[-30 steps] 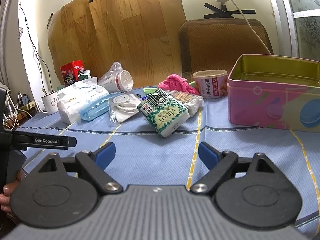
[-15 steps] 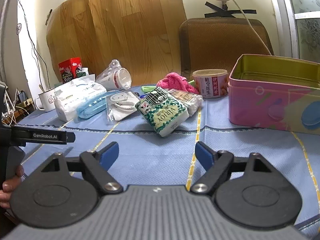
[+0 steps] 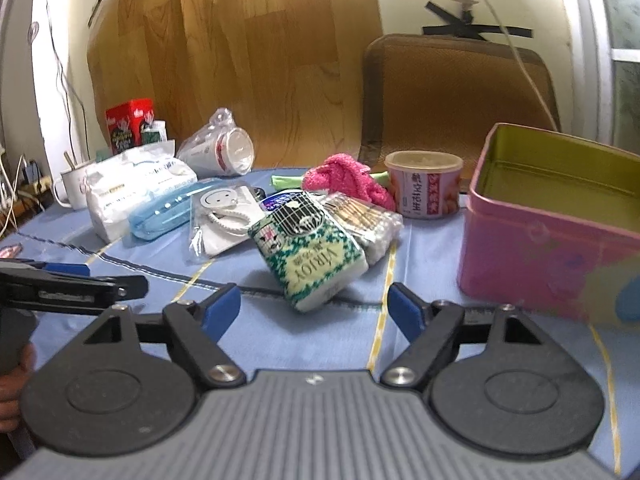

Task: Organize soft objects
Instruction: 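Move the right gripper to the green-and-white tissue pack and close on it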

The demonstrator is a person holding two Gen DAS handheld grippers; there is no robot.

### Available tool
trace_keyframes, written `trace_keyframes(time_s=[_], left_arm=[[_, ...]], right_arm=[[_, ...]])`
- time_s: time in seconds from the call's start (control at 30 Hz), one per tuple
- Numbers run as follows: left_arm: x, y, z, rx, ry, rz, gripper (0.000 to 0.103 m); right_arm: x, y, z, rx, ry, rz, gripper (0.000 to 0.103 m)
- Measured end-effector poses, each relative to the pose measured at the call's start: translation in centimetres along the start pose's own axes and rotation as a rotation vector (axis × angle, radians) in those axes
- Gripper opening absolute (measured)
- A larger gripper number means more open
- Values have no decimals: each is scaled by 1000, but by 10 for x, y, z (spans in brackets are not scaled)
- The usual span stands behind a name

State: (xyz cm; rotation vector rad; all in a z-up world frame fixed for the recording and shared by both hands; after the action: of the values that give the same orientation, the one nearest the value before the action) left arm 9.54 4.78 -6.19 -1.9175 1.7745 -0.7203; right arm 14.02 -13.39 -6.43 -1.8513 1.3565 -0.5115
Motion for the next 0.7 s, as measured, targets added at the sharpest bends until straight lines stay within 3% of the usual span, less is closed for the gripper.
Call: trace_keyframes(time_s=[0.23, 0.3, 0.57, 0.7], left_arm=[[0, 0, 0, 7, 22, 0, 103], [-1, -1, -1, 12, 38, -8, 103], [-11, -3, -6, 36, 167, -66, 102], [-9, -4, -8, 29, 244, -64, 98]], right_arm=[[-4, -14, 30, -65, 18, -80, 82], [-4, -13, 35, -87, 12, -86, 62], [-42, 23, 8, -129, -155, -131, 65], [-48, 37, -7, -114, -164, -122, 67]])
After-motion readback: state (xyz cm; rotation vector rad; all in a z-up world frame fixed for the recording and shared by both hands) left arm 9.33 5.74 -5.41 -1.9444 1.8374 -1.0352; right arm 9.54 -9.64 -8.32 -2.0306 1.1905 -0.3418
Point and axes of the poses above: each gripper's, at about its wrist camera, not at the fingertips, and z roughly the way its jaws point, x to its right, y to its underside, the point moved 9 cm from there along z, roughly the way its jaws point, and after that the axes turned 14 degrees about -x, right-handed, at the moved point
